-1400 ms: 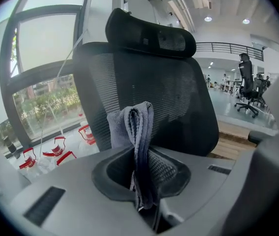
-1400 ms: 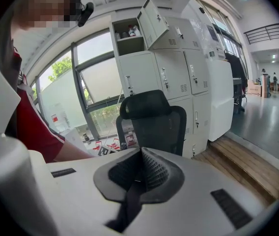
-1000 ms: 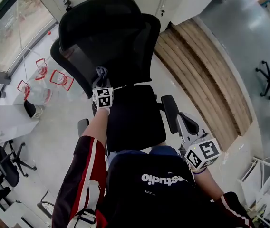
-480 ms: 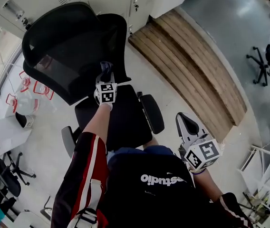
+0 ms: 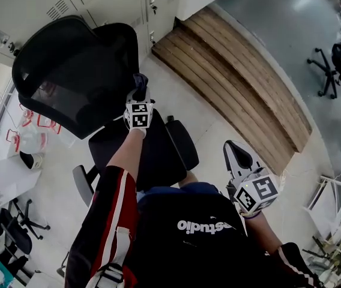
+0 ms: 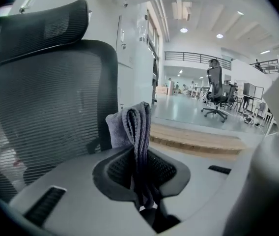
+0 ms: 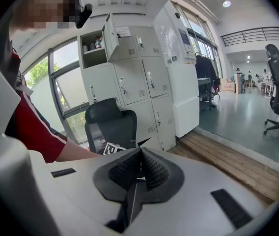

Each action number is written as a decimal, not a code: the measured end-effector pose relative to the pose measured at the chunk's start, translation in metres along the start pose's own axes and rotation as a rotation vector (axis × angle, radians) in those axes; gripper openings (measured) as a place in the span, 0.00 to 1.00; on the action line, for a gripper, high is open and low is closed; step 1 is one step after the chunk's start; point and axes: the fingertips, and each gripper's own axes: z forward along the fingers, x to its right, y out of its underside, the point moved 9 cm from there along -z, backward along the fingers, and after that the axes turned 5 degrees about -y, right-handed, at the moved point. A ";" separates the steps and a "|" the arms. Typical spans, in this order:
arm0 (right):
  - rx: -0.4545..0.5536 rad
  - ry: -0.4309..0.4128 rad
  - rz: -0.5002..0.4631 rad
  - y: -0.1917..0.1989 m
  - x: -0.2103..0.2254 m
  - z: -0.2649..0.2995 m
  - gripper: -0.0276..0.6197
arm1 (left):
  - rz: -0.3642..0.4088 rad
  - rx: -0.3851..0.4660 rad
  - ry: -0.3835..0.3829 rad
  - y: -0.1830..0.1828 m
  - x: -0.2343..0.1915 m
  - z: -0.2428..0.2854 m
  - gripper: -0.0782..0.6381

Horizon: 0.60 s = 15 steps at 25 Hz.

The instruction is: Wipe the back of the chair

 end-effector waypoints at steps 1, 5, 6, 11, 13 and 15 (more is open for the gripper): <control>0.002 -0.003 0.002 -0.001 0.000 -0.001 0.07 | 0.000 0.008 0.003 -0.004 0.004 -0.003 0.19; 0.020 -0.050 -0.011 -0.010 -0.009 0.004 0.07 | 0.000 0.056 0.030 -0.024 0.010 -0.031 0.19; 0.026 -0.066 -0.017 -0.013 -0.013 0.006 0.07 | -0.002 0.070 0.036 -0.028 0.010 -0.041 0.19; 0.064 -0.157 -0.052 -0.032 -0.044 0.020 0.07 | -0.013 0.153 0.048 -0.050 -0.003 -0.110 0.19; 0.080 -0.203 -0.076 -0.041 -0.062 0.030 0.07 | -0.009 0.194 0.046 -0.060 -0.020 -0.145 0.19; 0.098 -0.253 -0.102 -0.051 -0.083 0.042 0.07 | -0.001 0.235 0.022 -0.072 -0.044 -0.185 0.19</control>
